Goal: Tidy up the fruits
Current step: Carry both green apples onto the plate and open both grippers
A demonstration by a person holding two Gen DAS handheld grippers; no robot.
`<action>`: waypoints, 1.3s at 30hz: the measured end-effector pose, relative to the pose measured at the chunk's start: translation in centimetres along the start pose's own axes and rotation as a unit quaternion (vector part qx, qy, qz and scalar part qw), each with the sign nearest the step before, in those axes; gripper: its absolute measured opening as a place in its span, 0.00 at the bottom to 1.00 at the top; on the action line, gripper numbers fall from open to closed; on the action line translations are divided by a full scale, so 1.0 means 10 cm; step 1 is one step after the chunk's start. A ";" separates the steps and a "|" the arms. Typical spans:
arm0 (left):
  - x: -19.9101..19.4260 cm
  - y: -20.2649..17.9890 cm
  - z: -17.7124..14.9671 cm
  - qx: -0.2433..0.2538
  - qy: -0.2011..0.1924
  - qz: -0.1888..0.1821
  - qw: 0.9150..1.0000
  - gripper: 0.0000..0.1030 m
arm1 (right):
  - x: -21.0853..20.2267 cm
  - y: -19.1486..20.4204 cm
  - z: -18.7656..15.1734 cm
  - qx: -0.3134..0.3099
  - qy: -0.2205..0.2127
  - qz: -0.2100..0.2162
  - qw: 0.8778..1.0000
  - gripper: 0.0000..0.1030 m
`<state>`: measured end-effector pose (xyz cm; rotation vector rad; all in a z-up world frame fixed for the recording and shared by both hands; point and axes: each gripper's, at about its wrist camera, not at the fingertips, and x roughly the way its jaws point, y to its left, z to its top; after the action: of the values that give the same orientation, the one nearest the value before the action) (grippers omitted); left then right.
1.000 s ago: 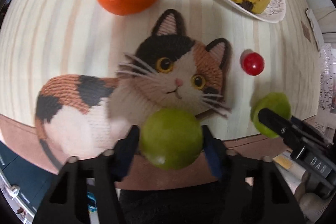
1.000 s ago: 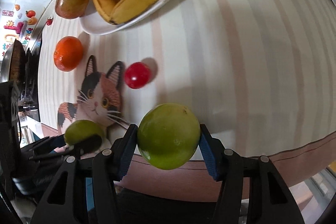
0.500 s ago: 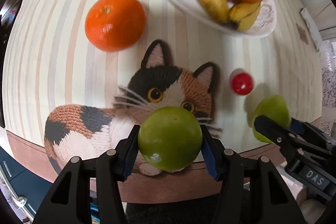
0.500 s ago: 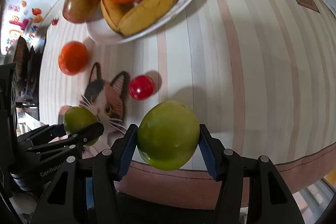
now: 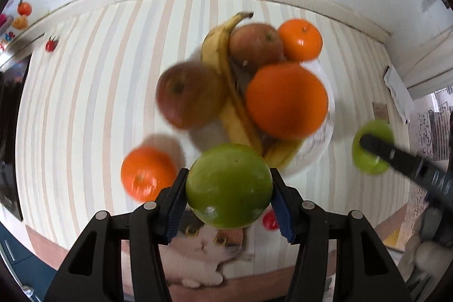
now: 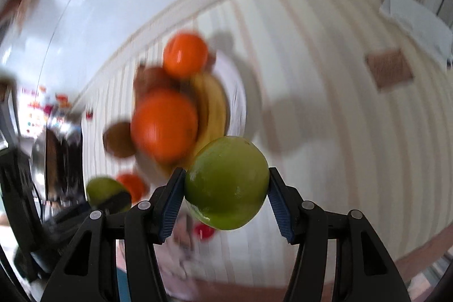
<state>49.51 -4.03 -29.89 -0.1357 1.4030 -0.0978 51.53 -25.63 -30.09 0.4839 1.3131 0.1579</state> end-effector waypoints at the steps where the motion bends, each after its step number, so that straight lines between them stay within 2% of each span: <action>1: 0.03 -0.01 0.05 0.002 0.002 -0.001 1.000 0.50 | 0.02 0.01 0.13 0.001 -0.002 -0.001 1.000 0.58; 5: 0.16 -0.06 0.15 0.006 0.016 0.002 1.000 0.50 | 0.17 0.06 0.59 -0.010 0.013 -0.009 1.000 0.58; 12: 0.40 -0.14 0.23 0.002 0.037 0.007 0.999 0.50 | 0.58 0.24 0.91 -0.044 0.047 -0.044 0.997 0.58; 17: 0.53 -0.12 0.25 -0.007 0.051 0.009 0.999 0.51 | 0.79 0.33 0.98 -0.063 0.068 -0.065 0.994 0.59; 21: 0.53 -0.11 0.26 -0.012 0.051 0.005 0.999 0.51 | 0.82 0.35 1.01 -0.068 0.068 -0.068 0.993 0.59; 25: 0.52 -0.09 0.25 -0.012 0.051 0.005 0.999 0.51 | 0.82 0.32 1.00 -0.061 0.075 -0.064 0.993 0.59; 28: 0.52 -0.04 0.23 -0.017 0.056 0.004 0.998 0.51 | 0.80 0.32 0.98 -0.053 0.077 -0.042 0.995 0.59; 39: 0.53 -0.01 0.24 -0.022 0.060 0.008 0.998 0.51 | 0.74 0.33 0.94 -0.054 0.069 -0.039 0.995 0.59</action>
<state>52.73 -4.84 -34.63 -0.1580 1.5267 -0.0629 62.97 -22.29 -33.65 0.3346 1.4484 0.1984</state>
